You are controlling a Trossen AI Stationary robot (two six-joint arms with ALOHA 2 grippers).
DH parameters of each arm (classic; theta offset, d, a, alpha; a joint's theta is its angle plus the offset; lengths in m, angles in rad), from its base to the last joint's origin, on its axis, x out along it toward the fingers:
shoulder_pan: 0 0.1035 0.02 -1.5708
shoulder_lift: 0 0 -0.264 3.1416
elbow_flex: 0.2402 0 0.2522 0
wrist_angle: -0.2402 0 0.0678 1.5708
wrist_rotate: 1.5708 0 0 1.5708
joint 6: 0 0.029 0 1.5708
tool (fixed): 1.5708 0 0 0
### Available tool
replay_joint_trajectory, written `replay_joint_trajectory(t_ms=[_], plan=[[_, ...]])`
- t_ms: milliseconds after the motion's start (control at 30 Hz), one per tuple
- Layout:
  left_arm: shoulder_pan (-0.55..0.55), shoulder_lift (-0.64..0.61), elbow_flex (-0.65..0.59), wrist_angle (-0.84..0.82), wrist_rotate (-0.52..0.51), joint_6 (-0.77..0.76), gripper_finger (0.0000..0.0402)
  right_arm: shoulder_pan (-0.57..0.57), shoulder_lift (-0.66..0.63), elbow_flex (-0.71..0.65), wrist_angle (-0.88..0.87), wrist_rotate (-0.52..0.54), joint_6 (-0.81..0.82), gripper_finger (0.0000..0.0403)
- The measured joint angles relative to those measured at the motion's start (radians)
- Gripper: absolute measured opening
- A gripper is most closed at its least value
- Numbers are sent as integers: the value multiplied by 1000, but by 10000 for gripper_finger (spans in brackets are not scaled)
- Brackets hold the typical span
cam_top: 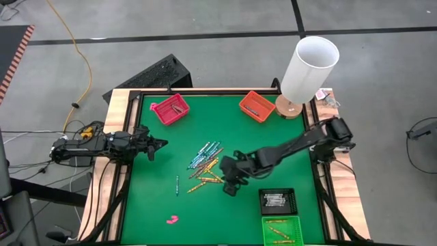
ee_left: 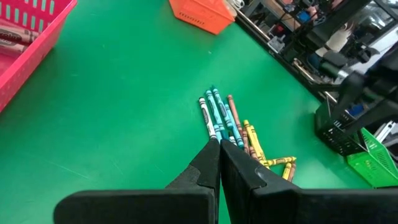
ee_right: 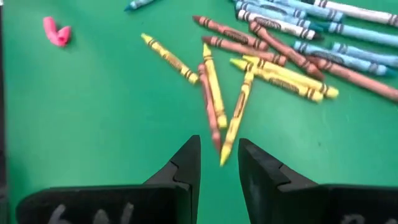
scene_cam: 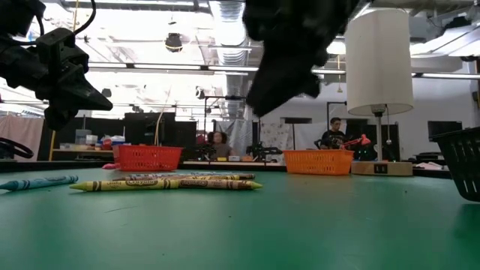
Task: Sort crayons
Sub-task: Put the yellow crayon into the green bin
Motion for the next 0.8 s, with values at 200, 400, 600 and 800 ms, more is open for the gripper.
replay_joint_trajectory(t_ms=[200,400,600,800], plan=[[0,0,0,0,-1,-2,0,-43,89,0,167,1,-68,101],[0,0,0,0,-1,-2,0,-54,151,0,230,1,-80,101],[0,0,0,0,-2,-2,0,-53,192,0,253,9,-100,101],[0,0,0,0,-2,-6,0,-53,232,0,259,15,-100,101]])
